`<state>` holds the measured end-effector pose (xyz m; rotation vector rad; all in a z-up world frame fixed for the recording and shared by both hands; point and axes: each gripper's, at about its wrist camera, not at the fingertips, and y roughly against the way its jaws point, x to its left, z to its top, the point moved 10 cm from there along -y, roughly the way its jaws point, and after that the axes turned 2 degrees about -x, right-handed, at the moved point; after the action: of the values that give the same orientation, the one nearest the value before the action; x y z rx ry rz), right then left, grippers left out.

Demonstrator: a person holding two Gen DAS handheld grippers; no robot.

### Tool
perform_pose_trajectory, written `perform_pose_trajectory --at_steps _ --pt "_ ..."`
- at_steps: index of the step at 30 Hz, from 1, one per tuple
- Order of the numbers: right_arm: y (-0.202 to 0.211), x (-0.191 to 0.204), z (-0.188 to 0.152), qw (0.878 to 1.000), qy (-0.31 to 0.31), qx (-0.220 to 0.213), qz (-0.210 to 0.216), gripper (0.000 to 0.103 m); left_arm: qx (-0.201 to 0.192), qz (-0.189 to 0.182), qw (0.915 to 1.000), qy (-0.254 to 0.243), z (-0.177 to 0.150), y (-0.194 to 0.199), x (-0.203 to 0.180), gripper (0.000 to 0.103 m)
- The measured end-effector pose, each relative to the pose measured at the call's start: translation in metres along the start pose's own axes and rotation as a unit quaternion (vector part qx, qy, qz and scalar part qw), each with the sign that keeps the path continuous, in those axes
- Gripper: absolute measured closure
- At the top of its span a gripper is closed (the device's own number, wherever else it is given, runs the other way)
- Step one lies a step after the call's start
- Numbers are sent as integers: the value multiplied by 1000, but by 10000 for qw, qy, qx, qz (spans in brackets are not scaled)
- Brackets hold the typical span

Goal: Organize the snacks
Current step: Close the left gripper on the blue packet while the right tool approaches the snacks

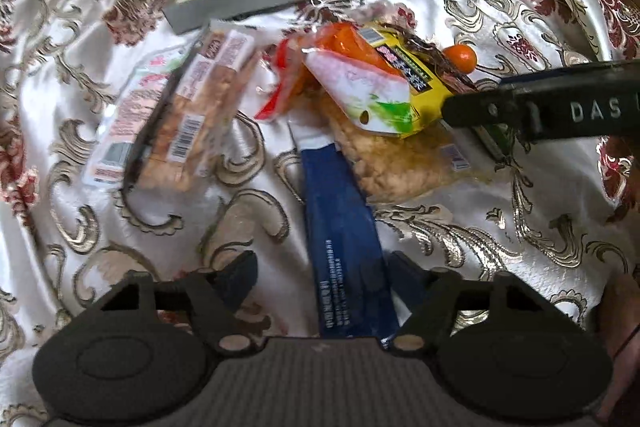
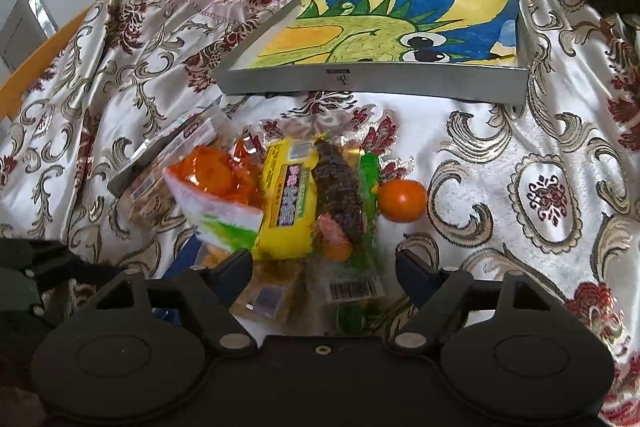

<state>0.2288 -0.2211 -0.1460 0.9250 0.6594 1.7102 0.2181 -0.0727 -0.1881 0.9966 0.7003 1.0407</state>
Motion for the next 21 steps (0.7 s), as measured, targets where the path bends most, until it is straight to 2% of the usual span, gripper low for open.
perform_pose_trajectory --at_steps 1,3,5,7,9,11,14,18,21 --pt "-1 0 1 10000 -18 -6 12 27 50 -51 10000 68 0 -2 1 39" --pt "-5 -2 3 10000 -40 8 29 31 101 -122 9996 244 0 -5 4 42" --pt "-7 -3 3 10000 -35 62 -6 42 79 -196 9989 419 0 -4 8 49" --pt "-9 -4 0 9999 -49 153 -6 46 82 -252 9982 542 -1 -4 11 59" --pt "-10 -4 -3 9998 -52 210 4 52 80 -308 9975 637 -2 -3 12 60" --pt "-9 -4 -4 9997 44 207 -115 63 90 -335 9970 692 -2 -3 13 62" --pt "-6 -3 -7 9993 68 339 -172 64 140 -460 9952 847 -3 2 12 63" --pt "2 3 -20 9962 492 611 -384 66 231 -616 9926 1019 -9 8 8 63" --pt "9 9 -33 9939 684 780 -384 66 246 -588 9931 983 -11 9 7 63"
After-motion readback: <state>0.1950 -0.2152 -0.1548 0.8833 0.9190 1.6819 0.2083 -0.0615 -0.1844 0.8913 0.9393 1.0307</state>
